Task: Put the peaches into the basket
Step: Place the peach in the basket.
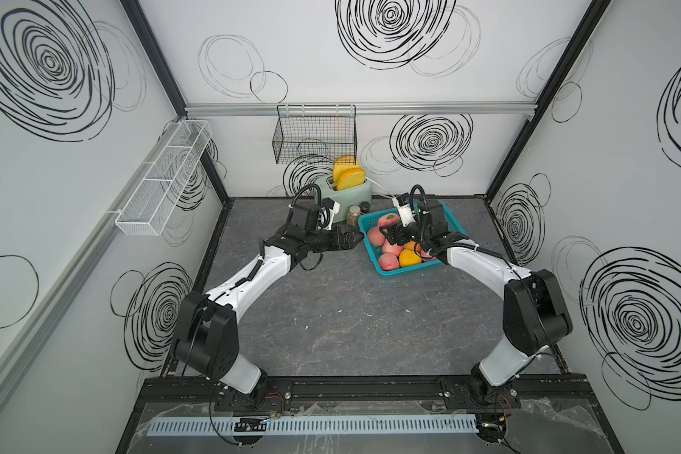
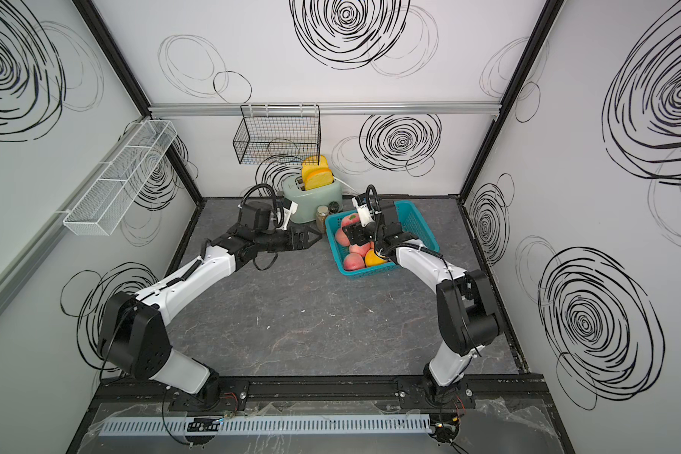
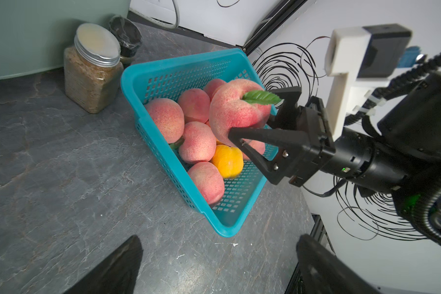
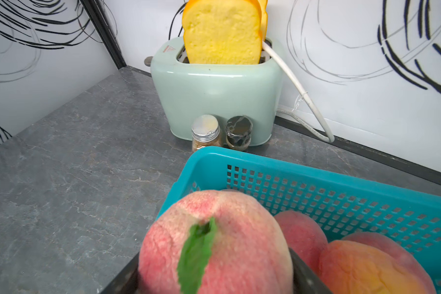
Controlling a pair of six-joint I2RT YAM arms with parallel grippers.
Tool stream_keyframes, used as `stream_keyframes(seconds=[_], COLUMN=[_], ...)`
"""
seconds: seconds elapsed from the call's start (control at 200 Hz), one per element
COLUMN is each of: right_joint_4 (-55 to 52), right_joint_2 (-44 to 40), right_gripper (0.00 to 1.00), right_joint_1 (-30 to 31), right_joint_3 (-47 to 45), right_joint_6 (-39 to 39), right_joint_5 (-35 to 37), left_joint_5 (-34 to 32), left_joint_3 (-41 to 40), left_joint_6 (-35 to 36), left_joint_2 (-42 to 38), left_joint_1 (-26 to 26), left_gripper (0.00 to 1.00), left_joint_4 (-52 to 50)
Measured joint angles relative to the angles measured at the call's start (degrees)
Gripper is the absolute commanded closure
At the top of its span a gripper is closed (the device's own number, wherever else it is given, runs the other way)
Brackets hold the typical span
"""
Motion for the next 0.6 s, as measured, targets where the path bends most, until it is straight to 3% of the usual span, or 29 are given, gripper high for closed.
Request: stream_keyframes(seconds=[0.6], right_joint_4=[-1.95], right_joint_2=[10.43], right_gripper=[0.28], right_joint_1=[-1.62], right_joint_3=[8.7], right_joint_6=[-4.39], right_joint_5=[5.49], left_joint_5=[-3.48], left_joint_3=[0.0], left_joint_6=[1.66], left_joint_2=[0.02], left_joint_1=[-0.13], left_gripper=[0.02], left_joint_4=[-0.31])
